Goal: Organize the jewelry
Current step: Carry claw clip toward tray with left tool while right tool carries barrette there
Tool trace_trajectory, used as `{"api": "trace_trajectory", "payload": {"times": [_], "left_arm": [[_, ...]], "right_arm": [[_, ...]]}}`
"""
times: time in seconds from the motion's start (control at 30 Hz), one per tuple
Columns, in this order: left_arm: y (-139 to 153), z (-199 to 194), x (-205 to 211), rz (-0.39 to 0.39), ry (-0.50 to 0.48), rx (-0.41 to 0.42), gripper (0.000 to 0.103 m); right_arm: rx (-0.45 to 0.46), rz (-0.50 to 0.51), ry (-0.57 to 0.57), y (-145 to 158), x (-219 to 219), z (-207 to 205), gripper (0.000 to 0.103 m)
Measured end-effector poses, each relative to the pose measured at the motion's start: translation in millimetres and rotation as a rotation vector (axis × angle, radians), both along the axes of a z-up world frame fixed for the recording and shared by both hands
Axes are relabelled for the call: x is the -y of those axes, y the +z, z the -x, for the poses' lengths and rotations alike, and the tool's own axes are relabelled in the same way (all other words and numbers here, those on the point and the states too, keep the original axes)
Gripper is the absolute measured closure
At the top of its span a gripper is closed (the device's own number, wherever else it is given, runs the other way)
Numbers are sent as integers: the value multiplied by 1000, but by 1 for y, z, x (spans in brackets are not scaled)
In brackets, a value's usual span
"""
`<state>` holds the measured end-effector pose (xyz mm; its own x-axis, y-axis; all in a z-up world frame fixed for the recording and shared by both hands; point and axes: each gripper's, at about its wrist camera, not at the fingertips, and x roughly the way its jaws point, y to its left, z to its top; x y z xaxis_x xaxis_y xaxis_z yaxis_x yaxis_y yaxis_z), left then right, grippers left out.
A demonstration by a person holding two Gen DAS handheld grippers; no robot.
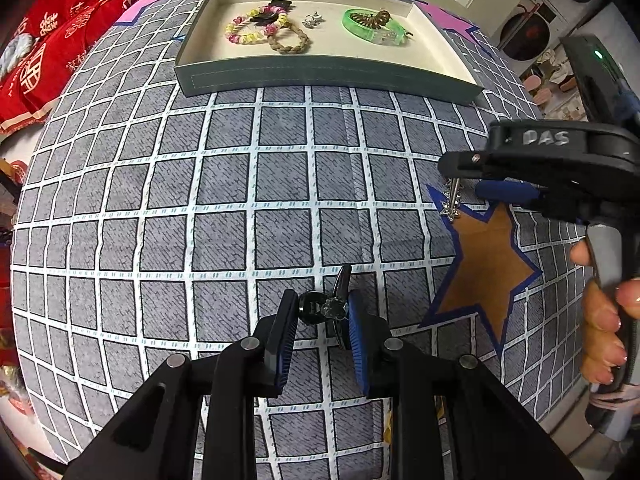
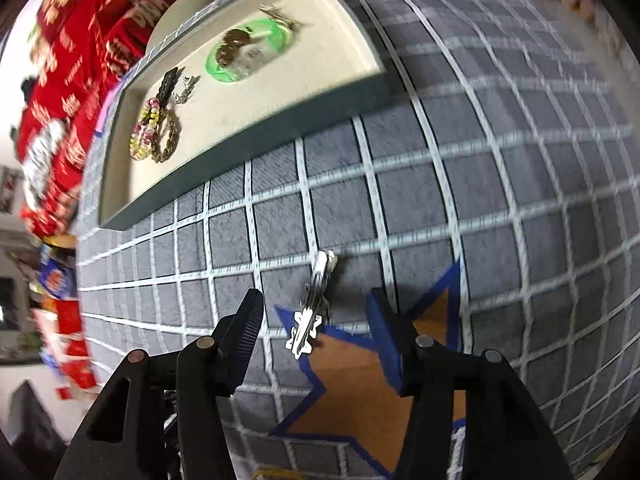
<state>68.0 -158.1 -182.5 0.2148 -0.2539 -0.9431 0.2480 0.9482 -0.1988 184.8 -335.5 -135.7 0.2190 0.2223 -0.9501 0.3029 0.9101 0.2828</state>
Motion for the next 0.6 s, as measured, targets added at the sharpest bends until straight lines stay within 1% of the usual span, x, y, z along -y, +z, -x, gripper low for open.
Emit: {"api": "trace_trajectory", "payload": {"times": [0.07, 0.17, 0.37, 0.6], "left_arm": [[4, 4, -5, 0, 6, 1, 69], [11, 8, -11, -2, 9, 7, 69], [28, 4, -27, -1, 18, 13, 69], [42, -3, -40, -15, 18, 22, 69]], "right_arm": [[-18, 83, 48, 0, -9, -5, 89], [-15, 99, 71, 3, -14, -5, 89], [6, -7, 52, 8, 0, 15, 90], [16, -71, 11, 16, 19, 30, 91]]}}
